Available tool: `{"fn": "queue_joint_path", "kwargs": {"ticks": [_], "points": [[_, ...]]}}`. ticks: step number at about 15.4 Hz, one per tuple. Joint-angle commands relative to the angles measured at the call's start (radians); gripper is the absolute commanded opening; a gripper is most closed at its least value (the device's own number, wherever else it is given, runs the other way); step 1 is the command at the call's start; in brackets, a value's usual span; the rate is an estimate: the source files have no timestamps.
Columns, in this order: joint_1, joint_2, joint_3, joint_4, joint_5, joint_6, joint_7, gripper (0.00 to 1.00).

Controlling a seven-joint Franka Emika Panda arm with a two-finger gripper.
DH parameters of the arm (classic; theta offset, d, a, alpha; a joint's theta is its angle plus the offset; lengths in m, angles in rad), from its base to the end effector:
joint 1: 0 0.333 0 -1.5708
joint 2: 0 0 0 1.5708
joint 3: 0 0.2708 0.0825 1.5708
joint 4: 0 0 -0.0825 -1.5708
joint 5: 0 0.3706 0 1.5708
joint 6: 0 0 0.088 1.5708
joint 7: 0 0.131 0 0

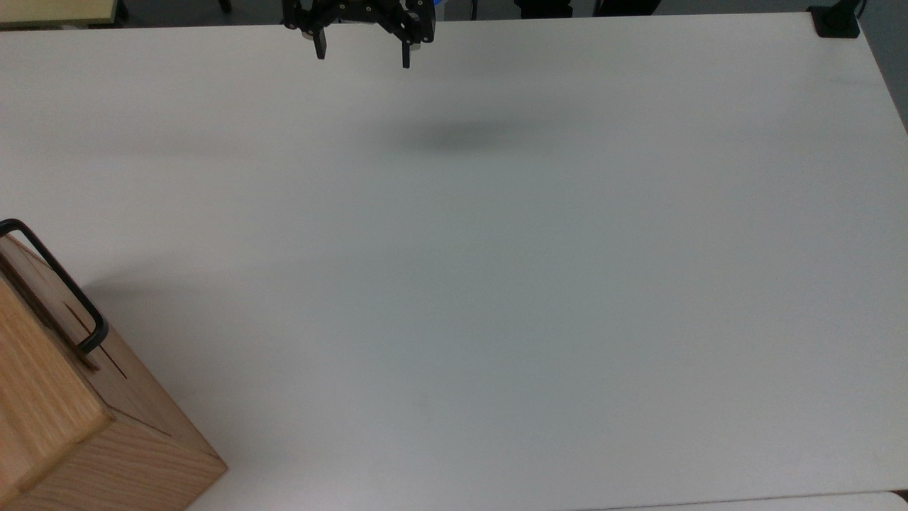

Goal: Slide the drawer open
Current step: 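Move the open gripper toward the black handle of the upper drawer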

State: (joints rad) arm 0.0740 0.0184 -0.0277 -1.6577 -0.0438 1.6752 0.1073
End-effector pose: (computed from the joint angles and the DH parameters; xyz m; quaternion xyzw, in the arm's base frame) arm 0.5522 0.0204 0.5144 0.9994 -0.0282 0.0012 0.0220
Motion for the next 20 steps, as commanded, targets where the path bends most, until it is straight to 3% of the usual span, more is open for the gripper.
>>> {"fn": "queue_joint_path", "kwargs": {"ticks": [1,9,13,16,20], "points": [[0.017,-0.008,-0.009,0.001,-0.013,-0.031,-0.002,1.00],[0.010,-0.006,-0.011,0.002,-0.001,-0.022,-0.015,1.00],[0.013,0.041,-0.011,0.030,-0.016,0.037,-0.034,1.00],[0.007,0.060,-0.012,0.035,-0.040,0.099,-0.138,1.00],[-0.013,0.127,-0.023,0.099,-0.152,0.237,-0.383,1.00]]}}
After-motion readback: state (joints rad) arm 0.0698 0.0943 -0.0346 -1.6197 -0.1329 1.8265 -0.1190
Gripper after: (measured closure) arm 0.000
